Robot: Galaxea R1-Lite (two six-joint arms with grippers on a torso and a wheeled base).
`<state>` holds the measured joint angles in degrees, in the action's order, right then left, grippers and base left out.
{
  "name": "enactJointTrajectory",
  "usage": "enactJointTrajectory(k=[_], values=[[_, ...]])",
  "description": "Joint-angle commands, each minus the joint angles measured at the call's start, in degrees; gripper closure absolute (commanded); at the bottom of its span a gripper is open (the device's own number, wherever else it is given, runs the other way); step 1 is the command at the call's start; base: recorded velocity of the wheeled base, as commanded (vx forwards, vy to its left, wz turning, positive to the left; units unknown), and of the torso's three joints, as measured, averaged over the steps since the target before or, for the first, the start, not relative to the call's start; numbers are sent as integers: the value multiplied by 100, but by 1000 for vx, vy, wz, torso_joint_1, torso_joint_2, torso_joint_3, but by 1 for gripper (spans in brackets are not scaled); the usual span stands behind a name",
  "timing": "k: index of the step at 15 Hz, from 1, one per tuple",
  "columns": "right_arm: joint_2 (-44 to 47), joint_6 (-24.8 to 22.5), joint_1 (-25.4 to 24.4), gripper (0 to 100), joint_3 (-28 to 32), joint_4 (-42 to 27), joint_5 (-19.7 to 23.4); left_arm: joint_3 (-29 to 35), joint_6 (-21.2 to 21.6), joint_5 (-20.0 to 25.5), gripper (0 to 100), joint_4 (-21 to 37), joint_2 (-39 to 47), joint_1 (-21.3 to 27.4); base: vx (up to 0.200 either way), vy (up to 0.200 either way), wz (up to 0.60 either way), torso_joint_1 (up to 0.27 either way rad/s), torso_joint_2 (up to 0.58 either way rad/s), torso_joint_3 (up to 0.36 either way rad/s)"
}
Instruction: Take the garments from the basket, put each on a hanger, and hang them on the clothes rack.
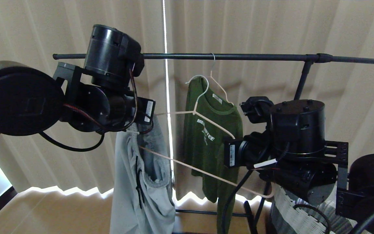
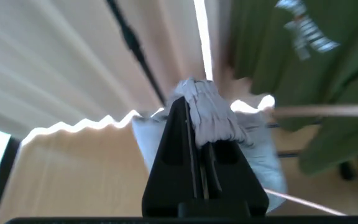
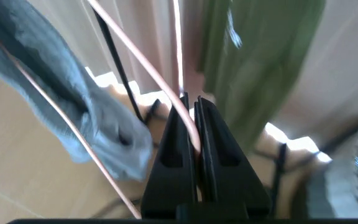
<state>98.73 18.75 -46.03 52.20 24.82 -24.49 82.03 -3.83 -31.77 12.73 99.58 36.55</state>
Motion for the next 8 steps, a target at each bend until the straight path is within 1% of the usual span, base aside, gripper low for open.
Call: enactJointTrajectory(k=[1, 3, 5, 7, 8], values=[[252, -12, -64, 100, -43, 225, -3, 278, -118, 4, 100, 169, -9, 379, 0, 0, 0, 0, 0, 0], [278, 6, -117, 100, -52, 260, -3, 366, -127, 4, 100, 195, -9, 494, 0, 0, 0, 0, 0, 0], [296, 24, -196, 100, -52, 260, -12, 595, -127, 4, 100, 204, -9, 538, 0, 0, 0, 0, 0, 0], [287, 32, -196, 100, -43, 287, -3, 507, -118, 4, 100, 239, -36, 538, 0, 0, 0, 0, 0, 0], [287, 32, -196, 100, -87, 462, -3, 393, -92, 4, 100, 274, -71, 538, 0, 0, 0, 0, 0, 0]])
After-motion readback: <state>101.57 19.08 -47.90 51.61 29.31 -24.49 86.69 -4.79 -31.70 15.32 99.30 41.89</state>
